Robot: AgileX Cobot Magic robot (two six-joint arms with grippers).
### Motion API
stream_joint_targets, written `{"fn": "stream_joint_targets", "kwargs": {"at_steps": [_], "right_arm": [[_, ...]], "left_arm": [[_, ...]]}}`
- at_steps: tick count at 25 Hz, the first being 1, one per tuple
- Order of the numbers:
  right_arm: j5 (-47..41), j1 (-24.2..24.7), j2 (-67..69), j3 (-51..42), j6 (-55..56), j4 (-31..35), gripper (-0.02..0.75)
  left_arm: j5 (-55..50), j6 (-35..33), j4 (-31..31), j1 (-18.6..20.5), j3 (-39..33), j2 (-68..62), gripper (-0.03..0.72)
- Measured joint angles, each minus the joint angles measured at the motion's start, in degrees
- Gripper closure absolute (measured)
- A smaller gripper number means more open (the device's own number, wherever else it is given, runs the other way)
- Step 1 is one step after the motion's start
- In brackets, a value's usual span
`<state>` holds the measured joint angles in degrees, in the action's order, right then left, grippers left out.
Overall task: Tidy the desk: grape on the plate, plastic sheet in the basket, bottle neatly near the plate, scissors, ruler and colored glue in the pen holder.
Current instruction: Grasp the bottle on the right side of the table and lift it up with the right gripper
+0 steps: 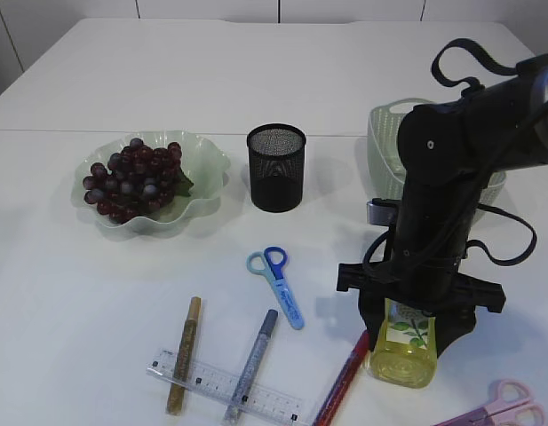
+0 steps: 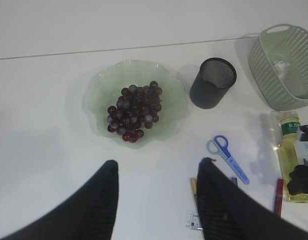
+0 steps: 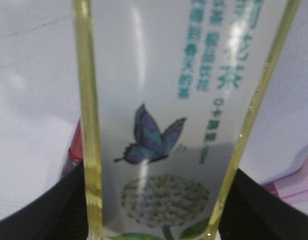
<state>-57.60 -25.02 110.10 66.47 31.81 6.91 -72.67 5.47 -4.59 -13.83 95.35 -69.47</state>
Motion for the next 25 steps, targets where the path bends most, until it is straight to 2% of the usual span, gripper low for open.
{"fn": "stream_joint_targets", "kwargs": {"at_steps": [15, 25], "right_arm": [[-0.1, -0.1, 0.0, 0.0, 0.0, -1.1, 0.258], [-1.0, -0.1, 0.0, 0.0, -6.2, -2.2, 0.258]], "left_arm": [[0.0, 0.0, 0.0, 0.0, 0.0, 0.0, 0.313], [0.0, 0.0, 0.0, 0.0, 0.0, 0.0, 0.313]]}}
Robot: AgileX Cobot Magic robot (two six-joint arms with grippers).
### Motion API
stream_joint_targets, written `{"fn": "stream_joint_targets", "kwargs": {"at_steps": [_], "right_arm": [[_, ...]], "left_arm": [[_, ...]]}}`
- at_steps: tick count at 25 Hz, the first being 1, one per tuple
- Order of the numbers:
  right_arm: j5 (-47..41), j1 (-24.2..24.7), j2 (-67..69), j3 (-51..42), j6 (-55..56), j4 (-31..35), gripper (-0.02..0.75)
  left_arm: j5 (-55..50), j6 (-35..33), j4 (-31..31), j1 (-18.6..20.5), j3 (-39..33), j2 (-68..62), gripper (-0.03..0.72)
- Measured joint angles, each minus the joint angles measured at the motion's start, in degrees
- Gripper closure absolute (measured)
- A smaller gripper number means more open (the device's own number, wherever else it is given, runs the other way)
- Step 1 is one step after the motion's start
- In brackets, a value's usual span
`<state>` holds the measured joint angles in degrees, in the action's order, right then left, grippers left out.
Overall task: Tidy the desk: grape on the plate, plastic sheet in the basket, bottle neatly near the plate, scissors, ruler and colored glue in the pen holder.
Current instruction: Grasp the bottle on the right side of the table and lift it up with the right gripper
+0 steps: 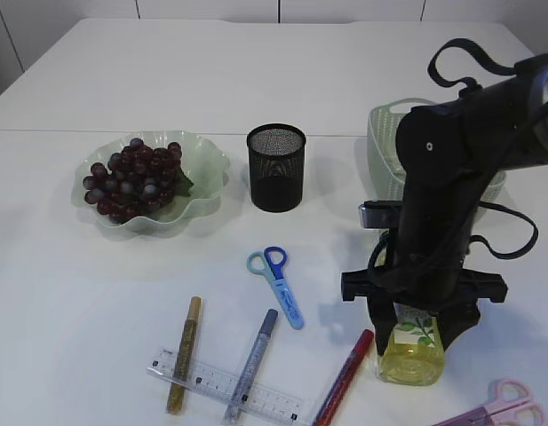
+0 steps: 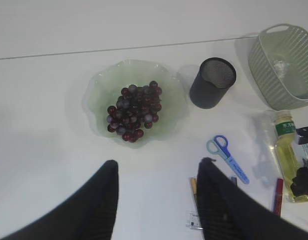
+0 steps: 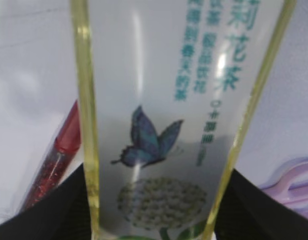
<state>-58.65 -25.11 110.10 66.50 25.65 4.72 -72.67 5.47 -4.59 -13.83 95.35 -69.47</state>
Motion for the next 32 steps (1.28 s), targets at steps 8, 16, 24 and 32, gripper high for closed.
{"fn": "stream_joint_targets", "kwargs": {"at_steps": [8, 16, 24, 32], "right_arm": [[0.6, 0.0, -2.5, -2.1, -4.1, -1.9, 0.26], [1.7, 0.0, -9.4, -4.2, -9.6, -3.2, 0.265], [3.2, 0.0, -12.2, -4.2, -11.3, -3.8, 0.266], [3.2, 0.0, -10.4, -4.3, -11.4, -4.7, 0.267]], "left_arm": [[0.0, 0.0, 0.0, 0.0, 0.0, 0.0, 0.313], [0.0, 0.0, 0.0, 0.0, 0.0, 0.0, 0.313], [0.0, 0.0, -1.2, 0.0, 0.0, 0.0, 0.313], [0.0, 0.0, -3.7, 0.0, 0.0, 0.0, 0.313]]}}
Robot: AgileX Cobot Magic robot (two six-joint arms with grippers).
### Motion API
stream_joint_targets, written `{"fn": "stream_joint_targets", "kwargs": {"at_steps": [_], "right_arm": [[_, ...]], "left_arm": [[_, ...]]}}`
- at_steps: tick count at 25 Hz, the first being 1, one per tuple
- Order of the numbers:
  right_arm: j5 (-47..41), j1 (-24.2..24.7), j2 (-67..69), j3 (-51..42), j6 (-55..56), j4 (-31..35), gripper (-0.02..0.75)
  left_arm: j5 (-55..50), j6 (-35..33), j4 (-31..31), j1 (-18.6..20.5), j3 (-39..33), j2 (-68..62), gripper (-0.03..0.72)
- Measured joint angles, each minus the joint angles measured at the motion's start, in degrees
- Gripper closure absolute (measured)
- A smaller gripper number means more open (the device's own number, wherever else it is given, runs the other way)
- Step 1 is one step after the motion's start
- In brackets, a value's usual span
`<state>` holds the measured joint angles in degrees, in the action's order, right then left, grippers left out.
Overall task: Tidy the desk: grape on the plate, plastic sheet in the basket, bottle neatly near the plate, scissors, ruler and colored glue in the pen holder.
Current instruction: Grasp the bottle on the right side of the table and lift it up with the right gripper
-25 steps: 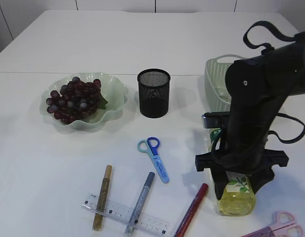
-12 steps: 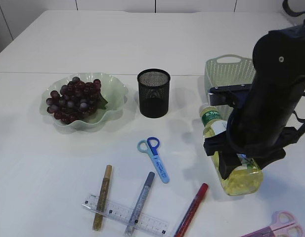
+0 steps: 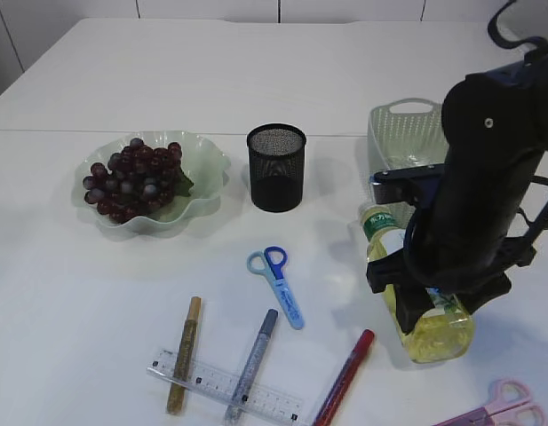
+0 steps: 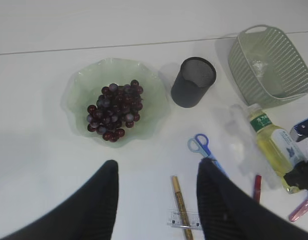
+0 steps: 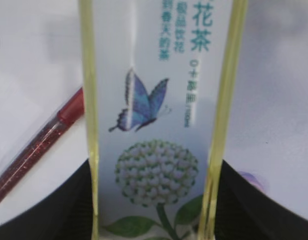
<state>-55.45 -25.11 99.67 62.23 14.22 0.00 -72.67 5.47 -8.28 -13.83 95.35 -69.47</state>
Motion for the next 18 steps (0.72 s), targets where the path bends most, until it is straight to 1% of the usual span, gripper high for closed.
{"fn": "stream_joint_targets", "kwargs": {"at_steps": [18], "right_arm": [[0.6, 0.0, 4.9, 0.0, 0.0, 0.0, 0.267]], "left_arm": [[0.0, 0.0, -0.1, 0.0, 0.0, 0.0, 0.313]]}}
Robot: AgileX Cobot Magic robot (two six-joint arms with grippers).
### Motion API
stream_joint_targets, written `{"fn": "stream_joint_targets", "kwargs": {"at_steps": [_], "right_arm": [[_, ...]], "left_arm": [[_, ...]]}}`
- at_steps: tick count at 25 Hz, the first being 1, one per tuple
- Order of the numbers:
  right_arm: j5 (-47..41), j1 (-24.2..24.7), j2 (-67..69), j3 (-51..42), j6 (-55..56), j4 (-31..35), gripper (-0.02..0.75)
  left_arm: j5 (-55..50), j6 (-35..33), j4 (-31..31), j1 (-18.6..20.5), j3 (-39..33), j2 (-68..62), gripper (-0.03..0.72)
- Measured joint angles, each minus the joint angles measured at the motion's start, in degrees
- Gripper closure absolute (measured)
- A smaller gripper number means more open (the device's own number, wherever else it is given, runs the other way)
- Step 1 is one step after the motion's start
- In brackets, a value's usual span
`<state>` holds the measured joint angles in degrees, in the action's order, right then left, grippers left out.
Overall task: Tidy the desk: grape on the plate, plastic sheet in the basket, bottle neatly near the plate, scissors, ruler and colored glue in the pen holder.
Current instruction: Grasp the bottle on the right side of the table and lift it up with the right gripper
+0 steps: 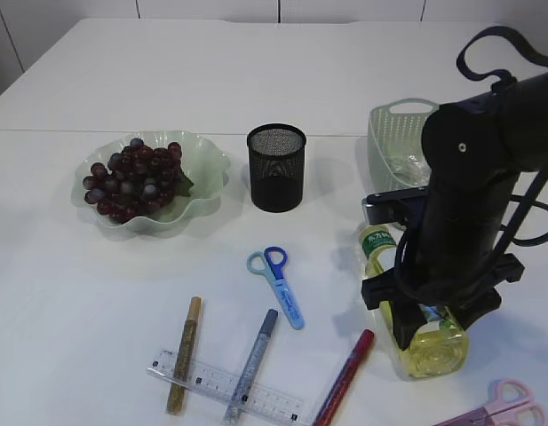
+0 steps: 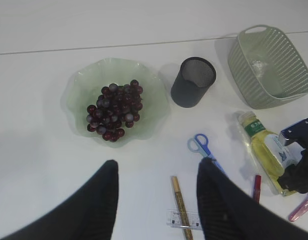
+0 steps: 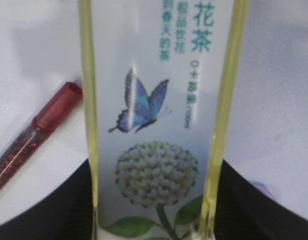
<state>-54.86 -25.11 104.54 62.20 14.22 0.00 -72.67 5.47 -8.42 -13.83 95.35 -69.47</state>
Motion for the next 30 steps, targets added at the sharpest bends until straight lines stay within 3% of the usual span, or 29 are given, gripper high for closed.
{"fn": "stream_joint_targets", "kwargs": {"at_steps": [6, 14, 30], "right_arm": [[0.1, 0.0, 0.1, 0.1, 0.2, 0.3, 0.265], [-0.2, 0.0, 0.3, 0.1, 1.2, 1.3, 0.143], [-1.2, 0.0, 5.1, 0.7, 3.0, 2.1, 0.141]], "left_arm": [[0.0, 0.0, 0.0, 0.0, 0.0, 0.0, 0.313], [0.0, 0.0, 0.0, 0.0, 0.0, 0.0, 0.313], [0.0, 0.0, 0.0, 0.0, 0.0, 0.0, 0.313]]}}
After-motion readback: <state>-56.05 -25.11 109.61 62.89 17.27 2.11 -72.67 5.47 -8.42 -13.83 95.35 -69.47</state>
